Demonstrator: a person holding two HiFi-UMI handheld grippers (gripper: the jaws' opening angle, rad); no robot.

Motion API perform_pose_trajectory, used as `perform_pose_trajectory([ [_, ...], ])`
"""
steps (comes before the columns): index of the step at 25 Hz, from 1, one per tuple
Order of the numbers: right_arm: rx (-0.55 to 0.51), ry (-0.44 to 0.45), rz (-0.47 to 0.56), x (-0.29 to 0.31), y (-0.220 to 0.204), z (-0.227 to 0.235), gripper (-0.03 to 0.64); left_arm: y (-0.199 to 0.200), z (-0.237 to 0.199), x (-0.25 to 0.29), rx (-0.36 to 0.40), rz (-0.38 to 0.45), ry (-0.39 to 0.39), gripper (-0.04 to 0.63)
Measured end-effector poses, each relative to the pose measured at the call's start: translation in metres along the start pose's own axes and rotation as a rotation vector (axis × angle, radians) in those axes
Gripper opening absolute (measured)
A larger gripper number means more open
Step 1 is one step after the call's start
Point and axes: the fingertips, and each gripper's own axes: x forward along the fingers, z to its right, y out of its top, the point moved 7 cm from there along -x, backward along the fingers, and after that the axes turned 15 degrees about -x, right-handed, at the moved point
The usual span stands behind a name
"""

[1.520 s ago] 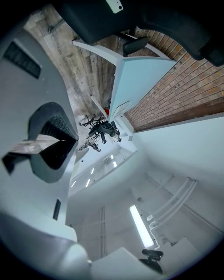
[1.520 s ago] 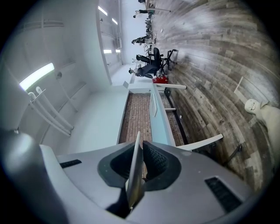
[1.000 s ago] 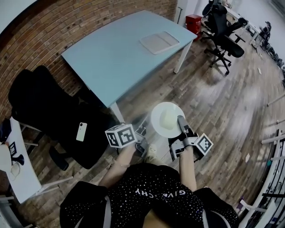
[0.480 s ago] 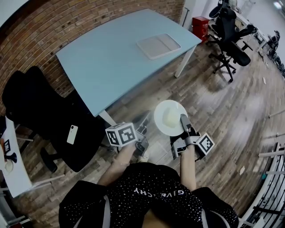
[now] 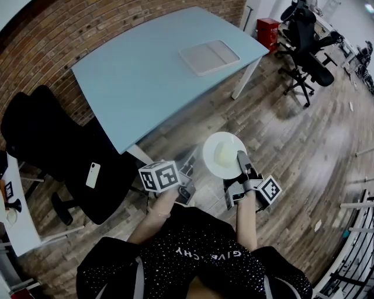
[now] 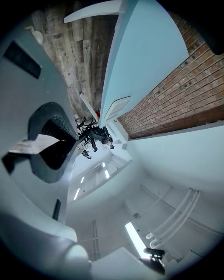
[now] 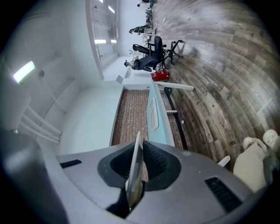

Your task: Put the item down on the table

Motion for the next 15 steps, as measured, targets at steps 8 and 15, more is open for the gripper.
perform_pose_trajectory([
  [8,0.021,-0.007,0.003,0.047,0.03,0.013,0.032,0.03,-0.008,0.058,-0.006,-0.022,-0.001,0.012],
  [15,0.017,-0.001,0.014,0.116,0.071,0.018,0.032,0.08,-0.018,0.122,0.005,-0.021,-0.003,0.012],
])
